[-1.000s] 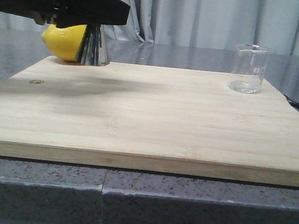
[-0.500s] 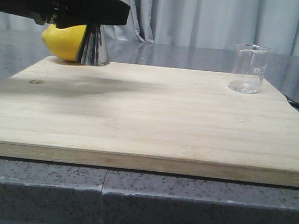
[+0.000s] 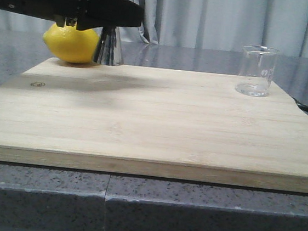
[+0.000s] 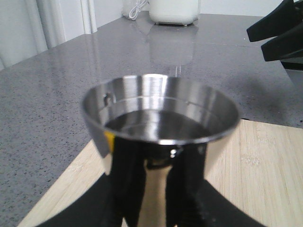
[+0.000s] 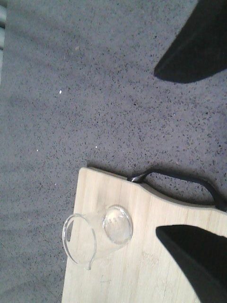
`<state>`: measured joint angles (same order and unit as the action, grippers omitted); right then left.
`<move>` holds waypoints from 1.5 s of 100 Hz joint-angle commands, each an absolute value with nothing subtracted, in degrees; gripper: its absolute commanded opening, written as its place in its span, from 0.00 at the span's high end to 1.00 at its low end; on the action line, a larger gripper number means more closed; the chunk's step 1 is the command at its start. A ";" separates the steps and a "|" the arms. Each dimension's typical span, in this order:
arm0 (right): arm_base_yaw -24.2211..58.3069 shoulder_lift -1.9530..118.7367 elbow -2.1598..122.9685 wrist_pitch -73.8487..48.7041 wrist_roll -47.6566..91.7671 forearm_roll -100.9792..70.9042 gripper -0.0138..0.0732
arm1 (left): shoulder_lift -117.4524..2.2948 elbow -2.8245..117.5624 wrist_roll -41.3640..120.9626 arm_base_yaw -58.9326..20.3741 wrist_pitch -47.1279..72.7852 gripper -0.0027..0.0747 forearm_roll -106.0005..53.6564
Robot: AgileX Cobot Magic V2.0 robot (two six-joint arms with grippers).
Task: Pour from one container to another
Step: 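Lower the steel jigger onto the board with the left gripper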
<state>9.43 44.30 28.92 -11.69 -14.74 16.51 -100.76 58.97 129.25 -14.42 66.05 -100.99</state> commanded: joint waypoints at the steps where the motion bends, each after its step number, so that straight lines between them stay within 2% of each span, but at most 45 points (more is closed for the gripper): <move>1: 9.54 44.10 30.99 -7.90 -14.29 17.47 0.20 | -98.88 61.26 128.58 -15.90 72.65 0.71 -105.97; 62: 9.54 44.10 30.99 -6.27 -14.29 17.47 0.20 | -104.15 62.03 129.21 -16.85 72.65 0.71 -105.97; 150: 9.54 44.10 30.99 -5.43 -14.29 17.47 0.20 | -104.16 62.03 129.34 -16.85 72.14 0.70 -103.47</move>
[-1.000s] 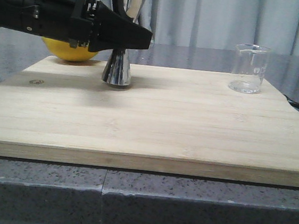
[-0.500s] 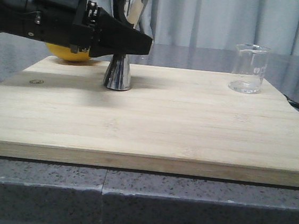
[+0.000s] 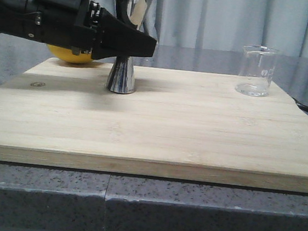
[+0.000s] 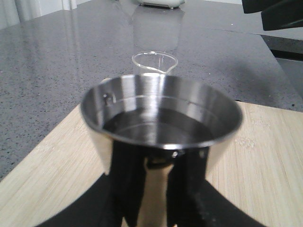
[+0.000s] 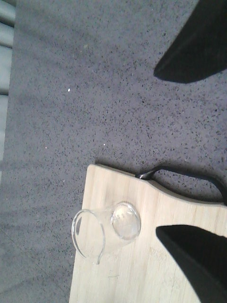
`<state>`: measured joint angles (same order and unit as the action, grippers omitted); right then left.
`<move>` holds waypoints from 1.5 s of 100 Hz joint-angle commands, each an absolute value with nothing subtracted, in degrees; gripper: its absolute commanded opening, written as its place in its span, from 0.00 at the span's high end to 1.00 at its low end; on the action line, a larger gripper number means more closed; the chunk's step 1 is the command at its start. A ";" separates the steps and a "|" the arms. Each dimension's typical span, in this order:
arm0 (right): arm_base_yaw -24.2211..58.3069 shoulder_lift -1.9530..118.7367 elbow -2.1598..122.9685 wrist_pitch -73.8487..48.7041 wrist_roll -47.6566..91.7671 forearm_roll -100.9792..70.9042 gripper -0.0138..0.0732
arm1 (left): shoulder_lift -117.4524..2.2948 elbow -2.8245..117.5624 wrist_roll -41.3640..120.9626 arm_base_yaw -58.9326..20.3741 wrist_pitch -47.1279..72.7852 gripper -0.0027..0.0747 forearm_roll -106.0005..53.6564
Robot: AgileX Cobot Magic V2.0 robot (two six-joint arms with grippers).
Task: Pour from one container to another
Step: 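Lower the steel jigger onto the board with the left gripper, then open the left gripper and withdraw it from the jigger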
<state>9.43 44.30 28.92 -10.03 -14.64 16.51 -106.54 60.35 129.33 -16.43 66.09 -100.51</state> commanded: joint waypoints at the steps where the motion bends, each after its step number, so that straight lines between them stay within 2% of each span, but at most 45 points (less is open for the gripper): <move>1: 9.54 44.10 30.99 -5.43 -14.29 17.47 0.20 | -104.16 62.03 129.34 -16.85 72.14 0.70 -103.47; 9: 9.54 44.10 30.99 -5.43 -14.29 17.47 0.20 | -104.16 62.03 129.34 -16.85 72.14 0.68 -103.35; 37: 9.54 44.10 30.99 -5.43 -14.29 17.47 0.20 | -104.16 62.03 129.34 -16.85 72.14 0.49 -103.27; 54: 9.54 44.10 30.99 -5.43 -14.29 17.47 0.20 | -104.16 62.03 129.03 -16.85 71.80 0.29 -102.86; 64: 9.54 44.10 30.99 -5.43 -14.29 17.47 0.20 | -103.35 62.03 127.29 -16.85 70.31 0.23 -101.74; 112: 9.54 44.10 31.15 -7.26 -14.40 17.23 0.20 | -87.70 62.03 104.58 -16.85 50.30 0.23 -77.89; 127: 9.54 44.10 34.17 -18.07 -14.40 15.90 0.20 | -81.30 62.03 89.50 -16.85 44.65 0.23 -65.73; 150: 9.54 44.10 41.21 -35.27 -14.40 15.07 0.20 | -70.83 62.03 62.24 -16.85 42.63 0.23 -44.79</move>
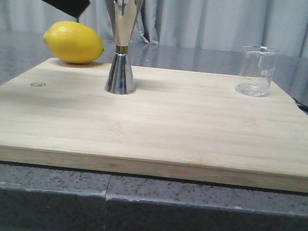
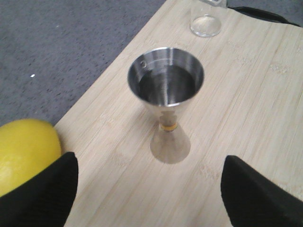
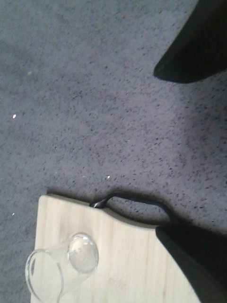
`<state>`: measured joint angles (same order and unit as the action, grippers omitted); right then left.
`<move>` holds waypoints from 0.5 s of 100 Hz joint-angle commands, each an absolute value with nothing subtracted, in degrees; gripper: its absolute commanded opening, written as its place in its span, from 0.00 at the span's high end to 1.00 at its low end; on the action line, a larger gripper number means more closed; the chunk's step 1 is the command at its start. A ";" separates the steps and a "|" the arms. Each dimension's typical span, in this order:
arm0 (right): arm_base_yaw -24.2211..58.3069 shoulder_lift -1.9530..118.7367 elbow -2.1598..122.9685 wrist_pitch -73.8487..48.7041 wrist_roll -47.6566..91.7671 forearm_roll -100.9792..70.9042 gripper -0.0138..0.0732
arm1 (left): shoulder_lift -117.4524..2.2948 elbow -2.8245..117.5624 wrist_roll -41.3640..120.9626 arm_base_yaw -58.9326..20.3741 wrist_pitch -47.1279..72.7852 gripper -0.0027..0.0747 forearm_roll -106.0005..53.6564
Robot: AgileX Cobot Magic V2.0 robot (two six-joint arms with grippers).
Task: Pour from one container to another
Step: 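Open the left gripper and withdraw it from the jigger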
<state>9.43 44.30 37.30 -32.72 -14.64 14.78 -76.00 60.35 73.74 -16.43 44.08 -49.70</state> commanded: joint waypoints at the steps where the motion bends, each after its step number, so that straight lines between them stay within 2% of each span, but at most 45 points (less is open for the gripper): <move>1: 9.54 44.10 41.38 -36.12 -14.40 15.08 0.20 | -70.52 62.03 61.42 -16.85 42.63 0.23 -43.56; 21: 9.54 44.10 46.46 -47.88 -14.40 14.95 0.20 | -61.01 62.03 38.25 -16.85 44.26 0.23 -24.58; 50: 9.54 44.10 50.51 -59.32 -8.76 7.31 0.20 | -51.20 61.66 4.10 -16.85 54.44 0.23 0.38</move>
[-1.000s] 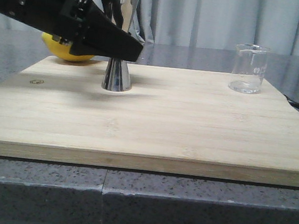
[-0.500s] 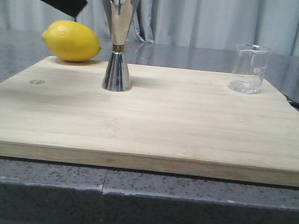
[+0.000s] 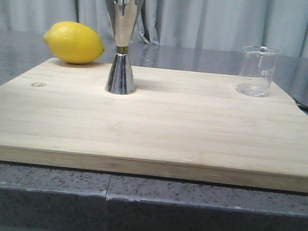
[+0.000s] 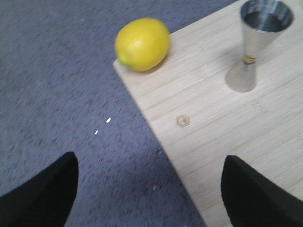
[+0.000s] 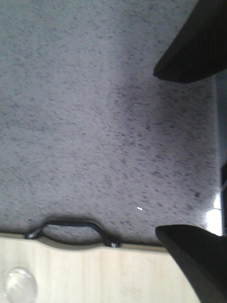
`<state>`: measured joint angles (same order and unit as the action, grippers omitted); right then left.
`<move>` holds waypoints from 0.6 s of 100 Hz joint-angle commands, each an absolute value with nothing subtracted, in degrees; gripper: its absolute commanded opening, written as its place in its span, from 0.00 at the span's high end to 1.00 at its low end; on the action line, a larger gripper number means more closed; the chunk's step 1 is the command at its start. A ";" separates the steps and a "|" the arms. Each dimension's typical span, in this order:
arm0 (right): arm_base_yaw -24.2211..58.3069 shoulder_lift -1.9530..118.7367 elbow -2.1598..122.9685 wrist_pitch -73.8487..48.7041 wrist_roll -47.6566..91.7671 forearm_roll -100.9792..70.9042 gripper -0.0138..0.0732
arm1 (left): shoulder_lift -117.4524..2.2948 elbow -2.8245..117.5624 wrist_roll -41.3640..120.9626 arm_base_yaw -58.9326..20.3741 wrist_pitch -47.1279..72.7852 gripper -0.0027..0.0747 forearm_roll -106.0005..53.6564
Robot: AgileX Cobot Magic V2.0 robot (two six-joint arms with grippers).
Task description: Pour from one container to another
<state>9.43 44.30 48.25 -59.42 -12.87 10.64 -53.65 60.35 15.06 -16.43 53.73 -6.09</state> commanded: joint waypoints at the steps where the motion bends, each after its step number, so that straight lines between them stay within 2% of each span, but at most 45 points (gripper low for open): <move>1: 9.54 44.10 50.51 -59.32 -8.32 6.89 0.20 | -50.94 61.53 3.56 -16.85 54.71 0.23 0.73; 11: 9.54 44.10 50.51 -58.69 -3.08 2.99 0.20 | -48.80 60.42 -1.13 -16.85 55.88 0.23 2.63; 39: 9.54 44.10 50.51 -54.72 -2.94 2.88 0.22 | -47.39 58.24 -1.13 -16.85 55.78 0.25 2.63; 46: 9.54 44.10 50.51 -54.59 -2.94 2.88 0.29 | -47.39 57.86 -1.13 -16.85 55.48 0.30 2.63; 49: 9.54 44.10 50.51 -54.59 -2.94 2.88 0.35 | -47.39 57.77 -1.13 -16.85 55.48 0.33 2.63; 60: 9.54 44.10 50.51 -54.50 -2.94 2.88 0.58 | -47.39 57.71 -1.13 -16.85 55.36 0.51 2.63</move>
<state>9.43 44.30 48.61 -57.78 -3.73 2.64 -47.65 56.34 -0.45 -16.43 58.71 2.46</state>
